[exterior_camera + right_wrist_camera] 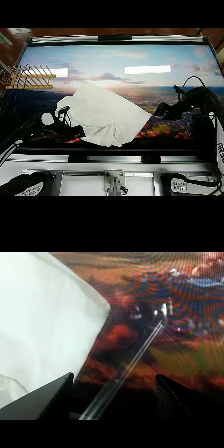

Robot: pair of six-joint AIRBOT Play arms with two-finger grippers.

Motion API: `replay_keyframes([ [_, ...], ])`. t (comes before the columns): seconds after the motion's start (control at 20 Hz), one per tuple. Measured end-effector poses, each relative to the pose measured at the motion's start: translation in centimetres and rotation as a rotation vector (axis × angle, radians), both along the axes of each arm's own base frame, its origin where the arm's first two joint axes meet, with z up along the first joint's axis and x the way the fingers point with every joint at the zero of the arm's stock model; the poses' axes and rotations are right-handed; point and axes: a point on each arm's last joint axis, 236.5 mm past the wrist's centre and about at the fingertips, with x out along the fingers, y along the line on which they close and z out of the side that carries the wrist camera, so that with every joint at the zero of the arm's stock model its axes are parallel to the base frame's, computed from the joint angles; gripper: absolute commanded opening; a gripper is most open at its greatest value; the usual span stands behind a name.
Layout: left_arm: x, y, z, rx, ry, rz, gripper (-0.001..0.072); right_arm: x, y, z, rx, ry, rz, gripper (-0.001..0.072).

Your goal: Fold the shirts.

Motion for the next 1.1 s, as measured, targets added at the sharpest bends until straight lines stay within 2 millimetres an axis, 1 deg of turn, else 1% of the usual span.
replay_keyframes([
  [0.05, 0.2, -0.2, -0.3, -0.002, -0.001, 0.01, 0.0489, 0.0, 0.0, -0.1, 0.002, 0.003, 0.0, 0.0634],
  [0.1, 0.4, -0.4, -0.6, -0.003, -0.003, 0.024, 0.0354, 0.0, 0.0, -0.2, 0.002, 0.005, 0.0, 0.0634],
  [0.15, 0.6, -0.5, -0.8, -0.002, -0.008, 0.031, 0.0315, -0.1, 0.0, -0.3, 0.004, 0.01, -0.001, 0.0634],
  [0.2, 0.8, -0.6, -0.9, -0.004, -0.012, 0.04, 0.03, -0.2, 0.1, -0.5, 0.006, 0.017, 0.0, 0.0634],
  [0.25, 1.2, -0.7, -1.0, -0.007, -0.02, 0.053, 0.0189, -0.4, 0.2, -0.9, 0.012, 0.03, -0.001, 0.0634],
  [0.3, 1.4, -0.7, -1.1, -0.006, -0.028, 0.058, 0.0097, -0.6, 0.4, -1.3, 0.021, 0.044, 0.0, 0.0634],
  [0.35, 1.5, -0.7, -1.1, -0.003, -0.034, 0.058, 0.0035, -0.9, 0.6, -1.8, 0.032, 0.062, 0.003, 0.0634],
  [0.5, 1.9, -0.9, -0.5, -0.012, -0.065, 0.05, 0.0034, -1.0, 1.2, -2.9, 0.065, 0.089, -0.006, 0.0634],
  [0.65, 2.6, -0.9, 1.1, -0.024, -0.126, 0.033, 0.0034, -0.3, 1.9, -3.4, 0.103, 0.086, -0.035, 0.0633],
  [0.85, 3.1, -0.6, 3.4, -0.034, -0.2, 0.02, 0.0034, 2.1, 2.4, -3.6, 0.136, 0.017, -0.107, 0.0631],
  [0.95, 3.3, -0.5, 4.4, -0.04, -0.232, 0.02, 0.0034, 3.0, 3.1, -3.6, 0.144, -0.011, -0.119, 0.0629],
  [1.0, 3.5, -0.5, 5.0, -0.044, -0.249, 0.019, 0.0034, 3.2, 3.7, -3.8, 0.148, -0.017, -0.113, 0.0533],
  [1.05, 3.7, -0.5, 5.7, -0.047, -0.268, 0.017, 0.0034, 3.3, 4.3, -4.0, 0.143, -0.024, -0.103, 0.0322],
  [1.1, 4.0, -0.4, 6.3, -0.047, -0.287, 0.013, 0.0034, 3.2, 5.0, -4.4, 0.138, -0.022, -0.089, 0.0144],
])
